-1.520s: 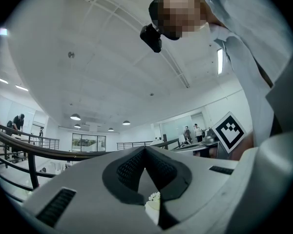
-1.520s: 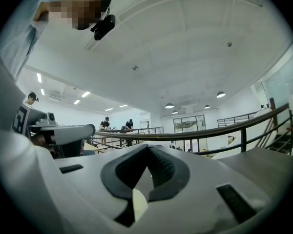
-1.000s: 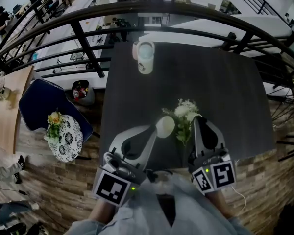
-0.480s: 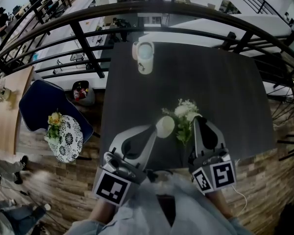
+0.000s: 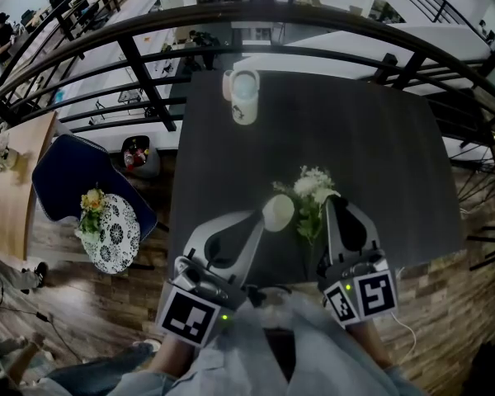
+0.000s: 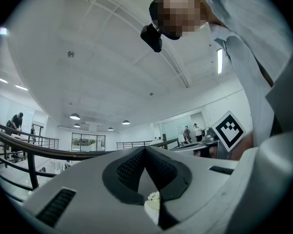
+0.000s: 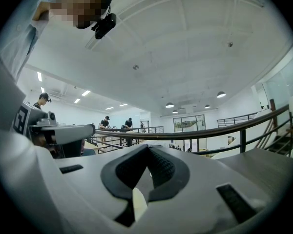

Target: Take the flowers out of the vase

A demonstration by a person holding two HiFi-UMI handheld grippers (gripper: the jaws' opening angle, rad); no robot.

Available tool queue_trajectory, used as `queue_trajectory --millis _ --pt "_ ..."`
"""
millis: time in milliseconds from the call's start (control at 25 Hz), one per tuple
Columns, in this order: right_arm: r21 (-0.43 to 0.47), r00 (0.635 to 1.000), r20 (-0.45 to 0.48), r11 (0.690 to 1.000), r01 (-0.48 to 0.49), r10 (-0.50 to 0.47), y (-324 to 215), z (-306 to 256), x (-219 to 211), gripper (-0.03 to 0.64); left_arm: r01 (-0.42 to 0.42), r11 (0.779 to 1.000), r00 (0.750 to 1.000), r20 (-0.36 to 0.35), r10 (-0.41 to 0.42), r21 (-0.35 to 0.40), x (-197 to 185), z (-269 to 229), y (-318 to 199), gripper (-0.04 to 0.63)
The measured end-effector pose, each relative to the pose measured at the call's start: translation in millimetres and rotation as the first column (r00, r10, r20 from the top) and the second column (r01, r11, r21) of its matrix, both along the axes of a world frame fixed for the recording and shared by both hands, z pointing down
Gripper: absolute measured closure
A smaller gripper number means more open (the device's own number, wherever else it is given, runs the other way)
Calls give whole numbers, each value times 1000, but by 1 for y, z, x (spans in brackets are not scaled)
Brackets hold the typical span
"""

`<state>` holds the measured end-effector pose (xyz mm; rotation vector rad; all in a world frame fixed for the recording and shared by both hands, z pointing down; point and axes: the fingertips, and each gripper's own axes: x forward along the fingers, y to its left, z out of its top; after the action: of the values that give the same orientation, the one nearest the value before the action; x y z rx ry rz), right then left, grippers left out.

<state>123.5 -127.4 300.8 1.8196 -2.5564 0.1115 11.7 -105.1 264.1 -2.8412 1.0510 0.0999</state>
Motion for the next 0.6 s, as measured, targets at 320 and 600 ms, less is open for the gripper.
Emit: queue_trajectory --millis 320,600 --pt "-5 1000 1 1000 -3 3 1 2 1 621 0 1000 1000 2 0 0 0 1 1 597" --pt "-10 1000 -2 1000 2 -2 0 4 1 621 -3 1000 1000 9 3 4 1 2 1 597"
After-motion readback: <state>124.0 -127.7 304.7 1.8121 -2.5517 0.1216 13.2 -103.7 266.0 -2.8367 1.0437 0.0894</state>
